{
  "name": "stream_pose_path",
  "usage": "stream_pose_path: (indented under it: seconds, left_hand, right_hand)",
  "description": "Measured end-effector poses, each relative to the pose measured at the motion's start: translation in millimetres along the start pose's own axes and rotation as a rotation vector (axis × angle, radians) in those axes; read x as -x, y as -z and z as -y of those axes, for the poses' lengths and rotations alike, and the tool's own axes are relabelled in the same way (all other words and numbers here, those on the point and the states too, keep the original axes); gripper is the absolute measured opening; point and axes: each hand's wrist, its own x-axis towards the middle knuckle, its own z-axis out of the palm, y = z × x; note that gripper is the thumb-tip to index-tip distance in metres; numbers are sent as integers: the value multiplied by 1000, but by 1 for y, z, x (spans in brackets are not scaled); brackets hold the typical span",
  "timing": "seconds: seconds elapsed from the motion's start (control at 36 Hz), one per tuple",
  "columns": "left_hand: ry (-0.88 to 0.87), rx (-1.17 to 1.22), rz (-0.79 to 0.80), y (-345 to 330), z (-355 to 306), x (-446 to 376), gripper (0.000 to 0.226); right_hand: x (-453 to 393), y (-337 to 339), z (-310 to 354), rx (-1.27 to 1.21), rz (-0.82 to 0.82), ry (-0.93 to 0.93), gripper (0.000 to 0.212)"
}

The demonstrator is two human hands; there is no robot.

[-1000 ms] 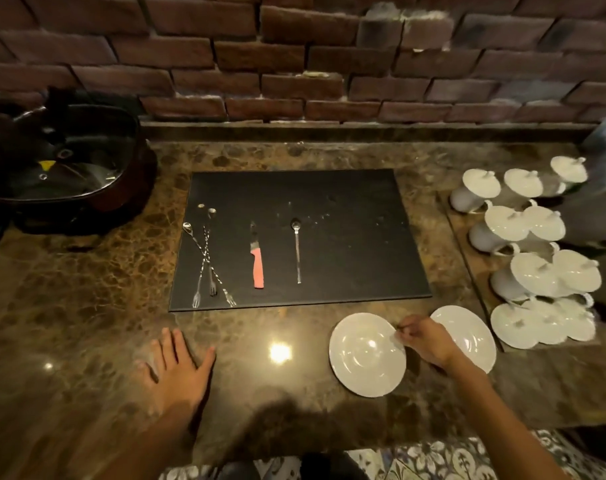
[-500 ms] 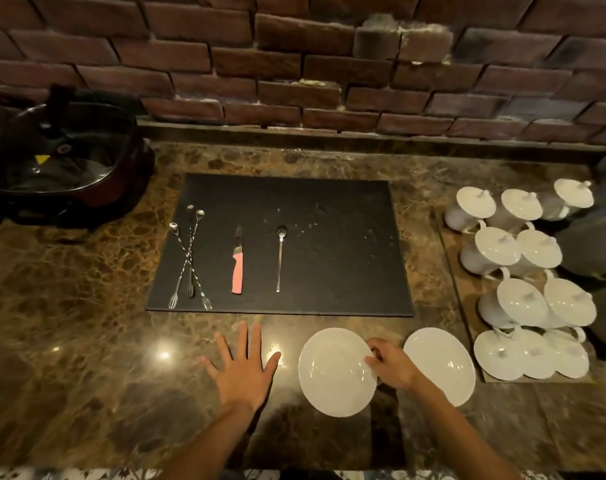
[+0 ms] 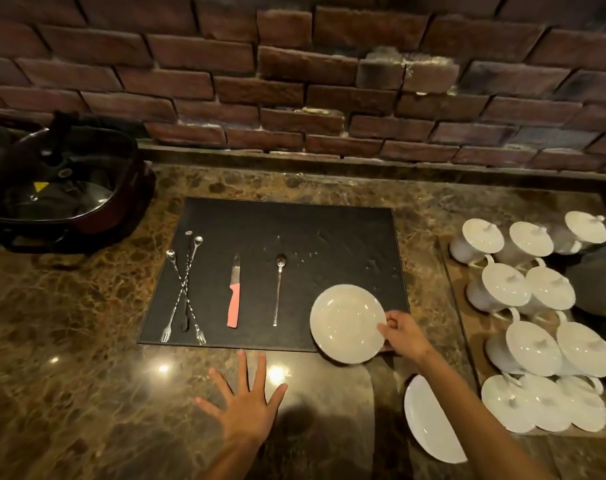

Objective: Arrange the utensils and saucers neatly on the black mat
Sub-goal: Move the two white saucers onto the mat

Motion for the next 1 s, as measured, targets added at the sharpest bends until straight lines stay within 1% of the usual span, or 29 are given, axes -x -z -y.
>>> stream_pose_path:
  seconds: [0.06,0.11,0.17,0.22,0.39,0.47,0.53,0.56,0.64,0.69,0.78,0.83,0.92,0.97,1.0]
  left_hand:
    - [0,12,9,0,3,-2,82]
    - [2,18,13,-2,5,-4,86]
    - [4,11,5,-4,4,-7,85]
    - [9,11,-11,-6,3,-9,81]
    - [22,-11,-49,-12,5,-9,85]
    - [32,-14,-46,-12,4,-8,90]
    - [37,-5,-46,-12,4,-7,93]
    - [40,-1,-46,-13,4,-8,93]
    - [44,-17,-34,-14,5,-9,88]
    - [41,-21,-18,-15,6,-12,82]
    - [33,-3,-19,-15,7,-13,81]
    - [26,16,-13,-15,8,-13,80]
    - [16,29,0,-13,9,-12,79]
    - [5,44,13,-11,9,-11,79]
    - [1,45,16,-10,8,-10,79]
  right_hand:
    - [-19,1,16,-62,-33,-25,18]
    - [-37,0,30,-119,-58,-48,13]
    - [-56,-1,42,-175,-90,-73,7]
    - [-74,-3,53,-215,-121,-98,10]
    - [-114,-8,76,-231,-185,-151,15]
    - [-123,-12,78,-228,-200,-167,5]
    - [-128,-14,75,-238,-206,-169,8]
    - [-129,-15,73,-250,-200,-166,5]
    - [-130,-13,64,-341,-143,-165,13]
    - [-127,-8,62,-396,-90,-181,12]
    - [-115,5,65,-446,9,-184,12]
    - [-106,15,64,-395,55,-149,13]
    - [-90,36,60,-280,106,-88,8]
    - [-77,53,53,-119,171,-43,7]
    - [-69,61,48,18,221,-17,6]
